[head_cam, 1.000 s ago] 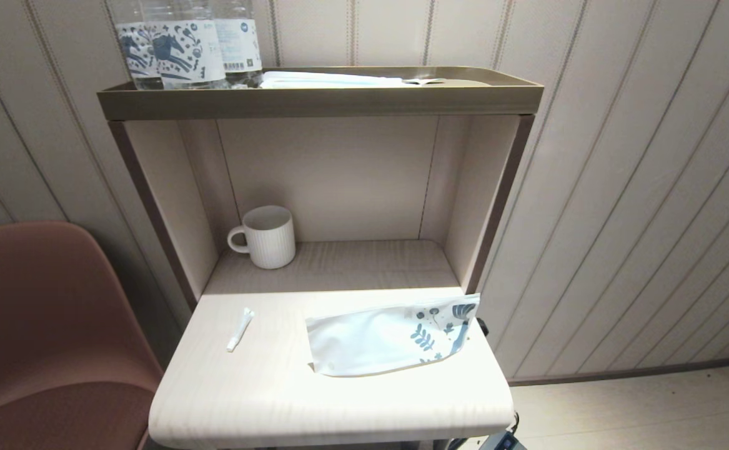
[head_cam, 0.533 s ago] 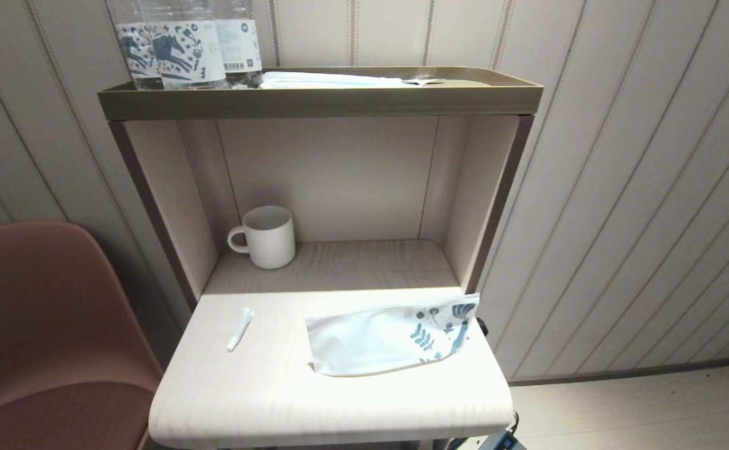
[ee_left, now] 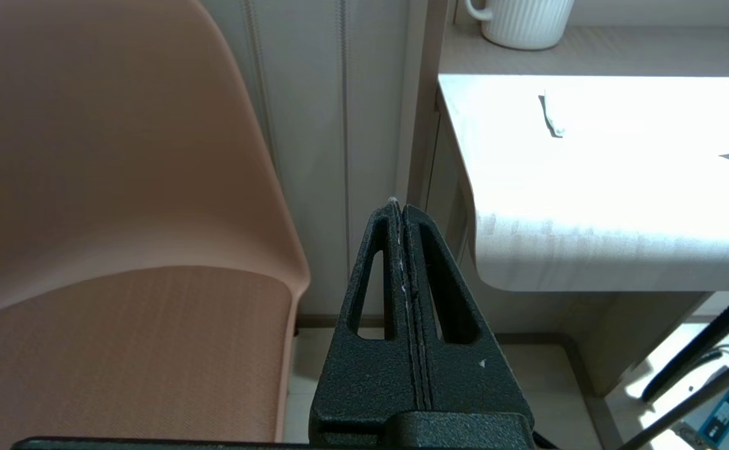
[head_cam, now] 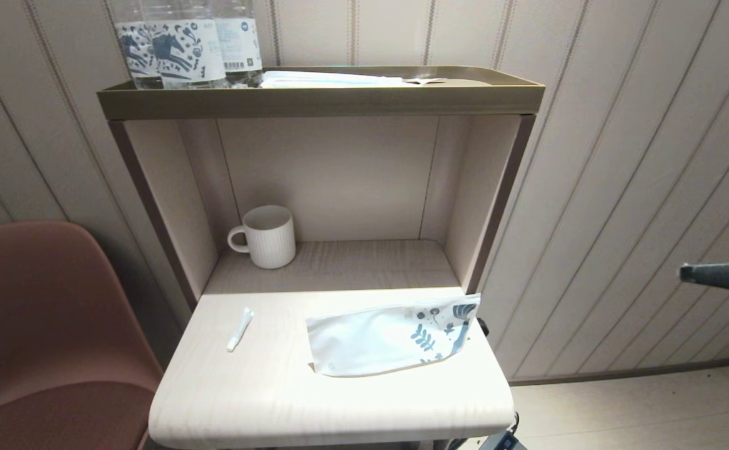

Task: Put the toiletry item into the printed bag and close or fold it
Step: Pick up the storage bag

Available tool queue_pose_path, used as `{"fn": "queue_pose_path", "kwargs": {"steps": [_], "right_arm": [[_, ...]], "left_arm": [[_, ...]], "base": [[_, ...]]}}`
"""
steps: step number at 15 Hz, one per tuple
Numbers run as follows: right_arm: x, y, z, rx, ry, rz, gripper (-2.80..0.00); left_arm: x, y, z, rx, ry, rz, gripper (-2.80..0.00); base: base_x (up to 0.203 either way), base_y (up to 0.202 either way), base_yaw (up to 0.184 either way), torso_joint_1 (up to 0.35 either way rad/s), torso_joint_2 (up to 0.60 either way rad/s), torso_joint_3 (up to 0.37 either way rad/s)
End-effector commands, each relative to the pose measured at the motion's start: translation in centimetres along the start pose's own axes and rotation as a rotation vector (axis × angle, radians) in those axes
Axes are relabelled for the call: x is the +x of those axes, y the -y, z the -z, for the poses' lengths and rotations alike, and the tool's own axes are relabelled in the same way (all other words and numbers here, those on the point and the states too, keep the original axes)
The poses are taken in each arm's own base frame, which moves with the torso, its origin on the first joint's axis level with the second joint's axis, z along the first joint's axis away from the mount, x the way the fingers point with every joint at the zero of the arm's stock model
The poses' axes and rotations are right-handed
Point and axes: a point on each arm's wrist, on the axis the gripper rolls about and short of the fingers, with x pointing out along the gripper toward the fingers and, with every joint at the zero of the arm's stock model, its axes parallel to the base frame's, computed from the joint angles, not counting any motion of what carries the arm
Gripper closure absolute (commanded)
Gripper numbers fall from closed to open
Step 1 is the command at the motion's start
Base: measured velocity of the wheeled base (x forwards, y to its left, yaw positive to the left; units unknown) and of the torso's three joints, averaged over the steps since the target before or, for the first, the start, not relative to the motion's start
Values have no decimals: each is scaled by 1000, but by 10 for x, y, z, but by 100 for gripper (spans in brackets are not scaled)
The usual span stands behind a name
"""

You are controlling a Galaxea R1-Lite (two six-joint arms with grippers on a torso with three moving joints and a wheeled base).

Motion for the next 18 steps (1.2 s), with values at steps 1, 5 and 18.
{"fn": "queue_pose_path", "kwargs": {"steps": [1, 5, 18], "right_arm": [[17, 29, -7, 121, -78, -68, 0], [19, 58, -5, 60, -113, 6, 0], [146, 162, 8, -363, -282, -169, -280]], "left_arm": [[0, 0, 0, -2, 0, -1, 0], [0, 0, 0, -2, 0, -2, 0], [0, 0, 0, -2, 0, -1, 0]], "base": [[0, 0, 0, 0, 0, 0], [0, 0, 0, 0, 0, 0], [0, 0, 0, 0, 0, 0]]}}
